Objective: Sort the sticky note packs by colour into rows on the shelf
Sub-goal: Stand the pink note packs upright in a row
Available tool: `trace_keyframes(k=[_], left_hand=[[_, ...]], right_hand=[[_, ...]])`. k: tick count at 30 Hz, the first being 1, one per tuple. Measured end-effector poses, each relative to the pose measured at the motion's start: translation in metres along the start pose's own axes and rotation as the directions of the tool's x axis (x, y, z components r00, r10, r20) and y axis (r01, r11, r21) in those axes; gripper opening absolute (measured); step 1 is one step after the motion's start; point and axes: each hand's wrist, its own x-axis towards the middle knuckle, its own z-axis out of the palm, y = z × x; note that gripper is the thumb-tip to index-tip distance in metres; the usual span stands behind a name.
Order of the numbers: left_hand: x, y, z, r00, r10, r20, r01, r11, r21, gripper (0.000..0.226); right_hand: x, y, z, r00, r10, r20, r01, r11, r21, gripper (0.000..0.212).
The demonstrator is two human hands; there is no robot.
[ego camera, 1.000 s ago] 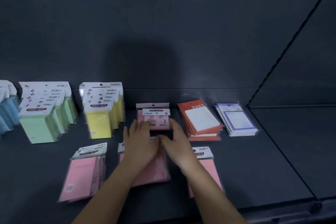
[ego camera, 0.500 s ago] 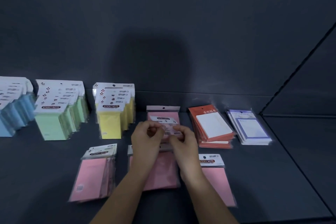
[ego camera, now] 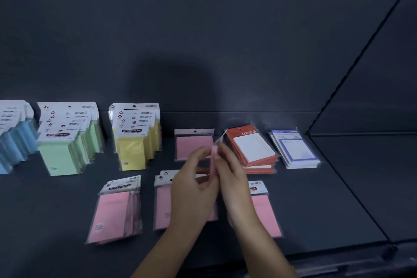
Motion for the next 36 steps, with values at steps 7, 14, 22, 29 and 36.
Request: trace_keyframes(k=[7, 14, 22, 29, 36], left_hand=[[-0.011, 0.002, 0.003, 1.0, -0.004, 0.027, 0.006, 0.997, -0.081, 0.041], [-0.014, -0.001, 0.011, 0.973, -0.173, 0.155, 0.187, 0.979, -0.086, 0.038], [-0.042, -0.012, 0.043, 0.952, -0.128, 0.277, 0.084, 0.983, 0.166, 0.043], [-0.043, -0.023, 0.055, 0.94, -0.148, 0.308, 0.024, 0.928, 0.373, 0.053], [-0.038, -0.031, 0.057, 0.94, -0.165, 0.299, 0.015, 0.895, 0.445, 0.053]], right_hand=[[-0.016, -0.001, -0.025, 0.987, 0.019, -0.16, 0.0, 0.993, 0.118, 0.029], [-0.042, -0.01, -0.064, 0.981, 0.061, -0.185, -0.052, 0.997, 0.054, 0.032], [-0.045, 0.01, -0.096, 0.959, -0.016, -0.283, -0.133, 0.857, -0.498, 0.024], [-0.035, 0.02, -0.088, 0.955, -0.122, -0.272, -0.118, 0.685, -0.719, 0.025], [-0.03, 0.029, -0.087, 0.956, -0.05, -0.291, -0.201, 0.611, -0.766, 0.03]])
